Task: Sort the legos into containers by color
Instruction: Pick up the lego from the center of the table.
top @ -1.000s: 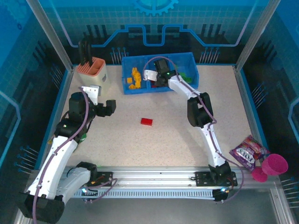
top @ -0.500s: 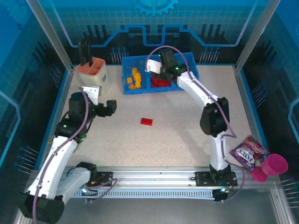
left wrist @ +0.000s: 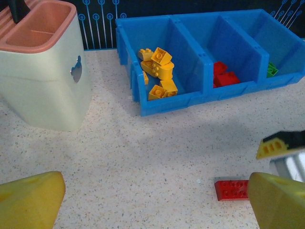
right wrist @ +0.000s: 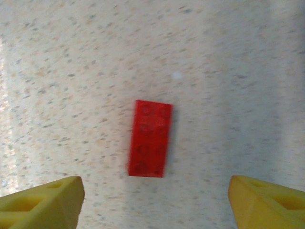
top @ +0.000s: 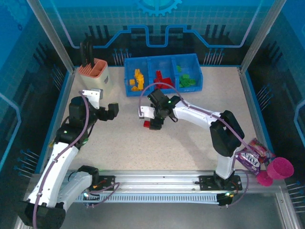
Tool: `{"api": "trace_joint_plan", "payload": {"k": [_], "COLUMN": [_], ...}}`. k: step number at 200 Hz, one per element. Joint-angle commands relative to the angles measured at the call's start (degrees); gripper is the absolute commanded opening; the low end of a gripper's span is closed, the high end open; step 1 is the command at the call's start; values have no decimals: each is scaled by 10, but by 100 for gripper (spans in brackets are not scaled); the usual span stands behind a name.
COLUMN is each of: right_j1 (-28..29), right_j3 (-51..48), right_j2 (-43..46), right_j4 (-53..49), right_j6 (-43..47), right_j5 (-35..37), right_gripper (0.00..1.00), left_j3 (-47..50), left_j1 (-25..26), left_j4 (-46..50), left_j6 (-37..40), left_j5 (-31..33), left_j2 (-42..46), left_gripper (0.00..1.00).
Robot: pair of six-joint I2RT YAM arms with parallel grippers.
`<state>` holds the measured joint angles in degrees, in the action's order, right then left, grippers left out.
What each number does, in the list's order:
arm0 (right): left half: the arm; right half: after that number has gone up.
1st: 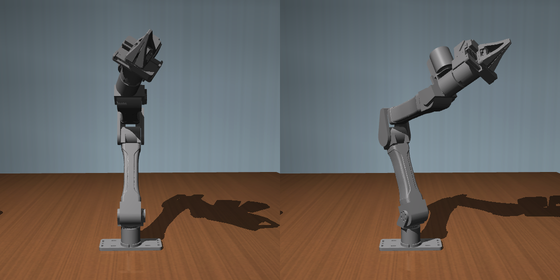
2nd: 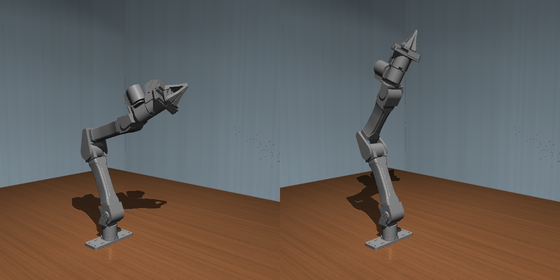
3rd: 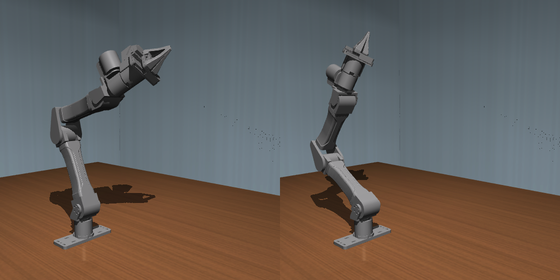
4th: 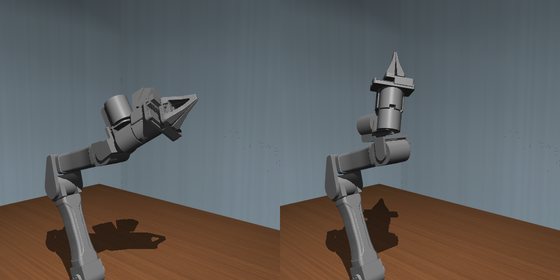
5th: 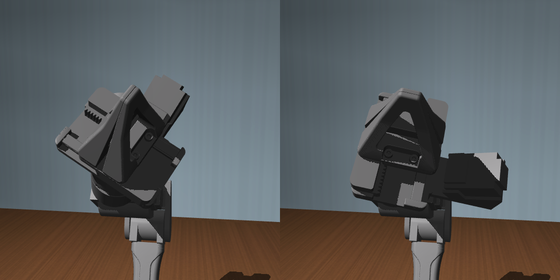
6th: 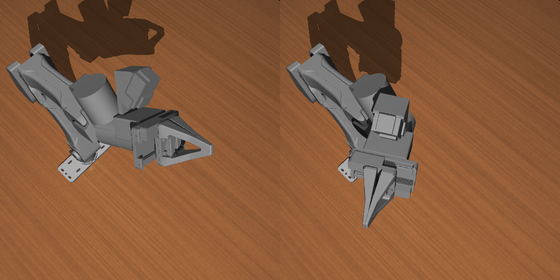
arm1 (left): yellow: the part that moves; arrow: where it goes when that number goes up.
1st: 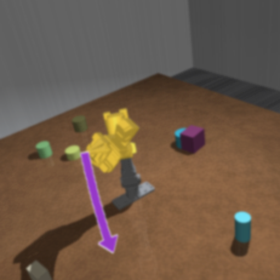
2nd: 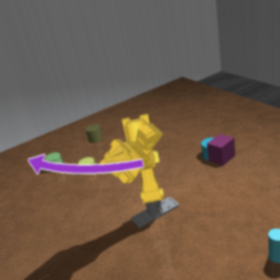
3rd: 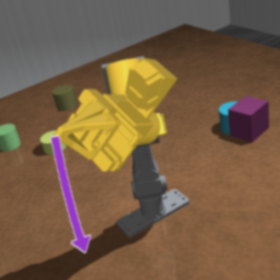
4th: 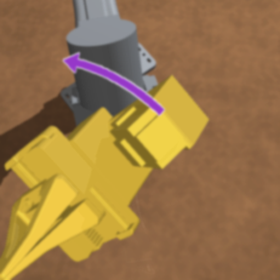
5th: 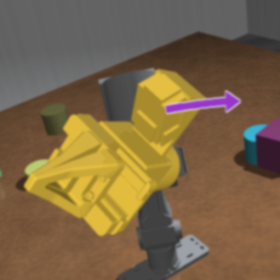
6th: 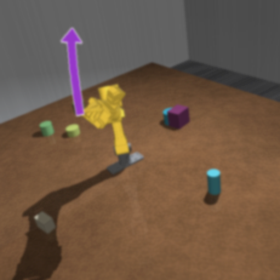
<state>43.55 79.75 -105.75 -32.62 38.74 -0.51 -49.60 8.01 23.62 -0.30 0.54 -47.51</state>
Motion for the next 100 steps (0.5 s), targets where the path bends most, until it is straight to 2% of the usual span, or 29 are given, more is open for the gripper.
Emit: {"api": "trace_joint_plan", "payload": {"k": [1,100], "right_j1": [17,30], "right_j3": [-23,26], "right_j2": [1,-96], "right_j4": [32,20], "right_j6": [-16,-35], "right_j5": [-31,12], "right_gripper": [84,88], "left_j3": [10,11], "left_j1": [-6,-6], "left_j4": [-18,-16], "left_j6": [-8,-8], "left_j5": [-7,-5], "left_j2": [3,-1], "left_gripper": [99,99]}}
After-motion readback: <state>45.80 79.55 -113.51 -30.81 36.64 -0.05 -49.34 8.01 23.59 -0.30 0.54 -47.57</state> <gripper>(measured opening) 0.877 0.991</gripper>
